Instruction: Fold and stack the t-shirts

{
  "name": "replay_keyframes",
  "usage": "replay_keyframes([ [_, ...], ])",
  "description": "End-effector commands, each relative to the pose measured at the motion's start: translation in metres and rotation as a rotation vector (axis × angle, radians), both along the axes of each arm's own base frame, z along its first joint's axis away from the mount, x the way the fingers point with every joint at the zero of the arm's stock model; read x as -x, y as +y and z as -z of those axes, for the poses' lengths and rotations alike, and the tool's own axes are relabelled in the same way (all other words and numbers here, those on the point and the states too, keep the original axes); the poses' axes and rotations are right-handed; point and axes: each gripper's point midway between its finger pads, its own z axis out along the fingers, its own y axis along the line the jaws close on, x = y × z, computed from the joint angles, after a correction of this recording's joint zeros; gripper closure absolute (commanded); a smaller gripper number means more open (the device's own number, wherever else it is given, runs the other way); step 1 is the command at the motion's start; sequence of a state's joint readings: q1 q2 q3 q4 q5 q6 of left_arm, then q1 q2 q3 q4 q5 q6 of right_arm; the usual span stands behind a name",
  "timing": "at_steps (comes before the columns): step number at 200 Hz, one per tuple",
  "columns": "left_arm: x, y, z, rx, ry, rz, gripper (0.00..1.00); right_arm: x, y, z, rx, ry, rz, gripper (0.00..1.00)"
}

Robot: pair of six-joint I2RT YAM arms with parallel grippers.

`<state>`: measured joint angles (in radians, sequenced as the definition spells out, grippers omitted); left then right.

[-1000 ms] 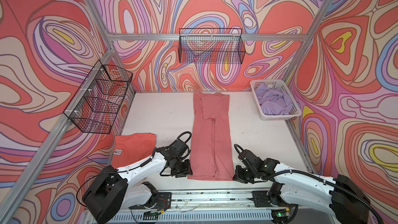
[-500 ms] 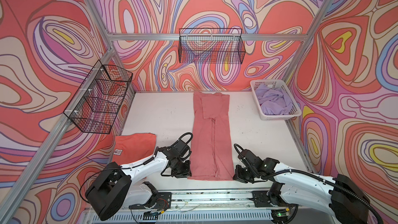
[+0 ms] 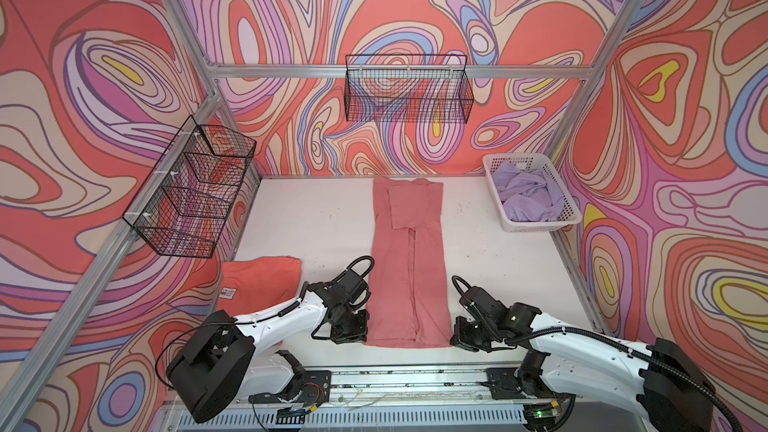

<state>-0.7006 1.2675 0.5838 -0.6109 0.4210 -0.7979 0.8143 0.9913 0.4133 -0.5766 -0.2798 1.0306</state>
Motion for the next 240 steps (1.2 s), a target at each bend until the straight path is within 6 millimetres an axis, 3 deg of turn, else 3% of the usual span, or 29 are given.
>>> replay_keyframes([
  [1, -0.009, -0.004, -0.024, -0.003, -0.030, -0.011, 1.00, -0.012, 0.002, -0.022, 0.007, -0.052, 0.024, 1.00],
  [37, -0.031, -0.015, -0.051, 0.020, -0.054, -0.004, 1.00, -0.024, 0.006, -0.045, 0.033, -0.088, 0.009, 1.00],
  [69, -0.063, -0.016, -0.076, 0.061, -0.079, -0.032, 1.00, -0.046, 0.000, -0.068, 0.060, -0.128, 0.032, 1.00],
  [106, -0.100, -0.026, -0.094, 0.090, -0.108, -0.006, 1.00, -0.092, -0.006, -0.094, 0.012, -0.172, 0.053, 1.00],
  [152, -0.163, -0.031, -0.106, 0.134, -0.172, -0.037, 1.00, -0.156, -0.008, -0.097, 0.021, -0.210, 0.029, 1.00],
  [196, -0.221, -0.037, -0.099, 0.139, -0.204, -0.045, 1.00, -0.224, -0.016, -0.097, 0.030, -0.258, 0.014, 1.00],
  [240, -0.262, -0.036, -0.082, 0.131, -0.214, -0.066, 1.00, -0.287, -0.025, -0.097, 0.052, -0.302, -0.005, 1.00],
])
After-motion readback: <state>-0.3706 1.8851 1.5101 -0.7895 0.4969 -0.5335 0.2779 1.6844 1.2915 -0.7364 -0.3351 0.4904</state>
